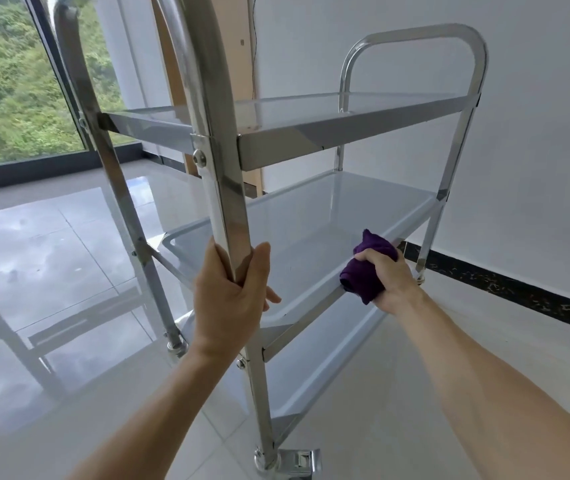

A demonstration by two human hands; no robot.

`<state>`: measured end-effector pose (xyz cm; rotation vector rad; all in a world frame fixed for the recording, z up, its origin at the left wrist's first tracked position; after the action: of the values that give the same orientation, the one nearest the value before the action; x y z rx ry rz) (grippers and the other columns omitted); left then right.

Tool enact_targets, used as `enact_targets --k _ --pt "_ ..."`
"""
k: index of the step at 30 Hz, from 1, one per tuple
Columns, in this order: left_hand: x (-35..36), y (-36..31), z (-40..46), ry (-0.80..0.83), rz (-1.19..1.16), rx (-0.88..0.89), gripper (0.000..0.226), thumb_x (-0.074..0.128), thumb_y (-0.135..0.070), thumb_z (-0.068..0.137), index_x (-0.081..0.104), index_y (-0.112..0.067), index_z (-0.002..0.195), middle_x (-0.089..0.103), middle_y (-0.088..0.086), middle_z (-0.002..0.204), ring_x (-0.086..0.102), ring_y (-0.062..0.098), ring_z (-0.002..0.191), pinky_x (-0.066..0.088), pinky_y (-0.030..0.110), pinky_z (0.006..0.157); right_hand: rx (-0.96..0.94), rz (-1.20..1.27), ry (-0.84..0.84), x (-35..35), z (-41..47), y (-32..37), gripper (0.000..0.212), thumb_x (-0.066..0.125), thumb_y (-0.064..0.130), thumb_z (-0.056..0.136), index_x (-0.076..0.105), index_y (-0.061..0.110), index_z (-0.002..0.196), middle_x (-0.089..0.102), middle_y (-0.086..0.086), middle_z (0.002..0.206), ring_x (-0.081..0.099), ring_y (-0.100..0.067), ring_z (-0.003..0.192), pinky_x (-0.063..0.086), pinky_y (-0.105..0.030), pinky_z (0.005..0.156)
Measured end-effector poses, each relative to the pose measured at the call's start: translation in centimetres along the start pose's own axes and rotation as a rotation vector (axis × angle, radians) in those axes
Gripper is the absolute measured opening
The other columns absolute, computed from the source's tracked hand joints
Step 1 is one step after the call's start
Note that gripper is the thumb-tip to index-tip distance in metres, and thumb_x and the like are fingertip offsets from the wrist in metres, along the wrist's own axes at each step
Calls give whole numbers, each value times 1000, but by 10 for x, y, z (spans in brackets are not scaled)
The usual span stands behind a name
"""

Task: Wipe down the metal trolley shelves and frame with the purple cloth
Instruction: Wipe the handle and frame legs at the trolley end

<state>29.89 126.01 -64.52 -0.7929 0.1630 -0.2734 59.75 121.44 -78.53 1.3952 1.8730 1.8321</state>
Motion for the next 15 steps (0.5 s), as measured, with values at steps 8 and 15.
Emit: enact_targets --k 8,15 --pt "-23 12 10 6 50 16 19 62 -36 92 49 -26 84 55 -5 55 60 16 40 53 49 41 -16 23 -40 -5 -23 -5 53 72 0 72 57 22 118 63 -12 91 67 -27 64 54 -40 55" --pt "-38 31 28 -29 155 -33 17 61 -24 95 48 -13 95 60 4 64 64 18 50 58 31 54 1 38 25 -18 -46 -8 46 71 -2 71 65 14 114 60 -11 75 62 -31 57 53 -46 59"
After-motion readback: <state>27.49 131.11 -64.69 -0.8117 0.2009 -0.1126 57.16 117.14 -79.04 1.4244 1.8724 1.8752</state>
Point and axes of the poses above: each hand's wrist, its own z-axis towards the middle knuckle, its own x-axis out of the palm, y = z × x, the point moved 10 cm from there along z, towards the middle knuckle
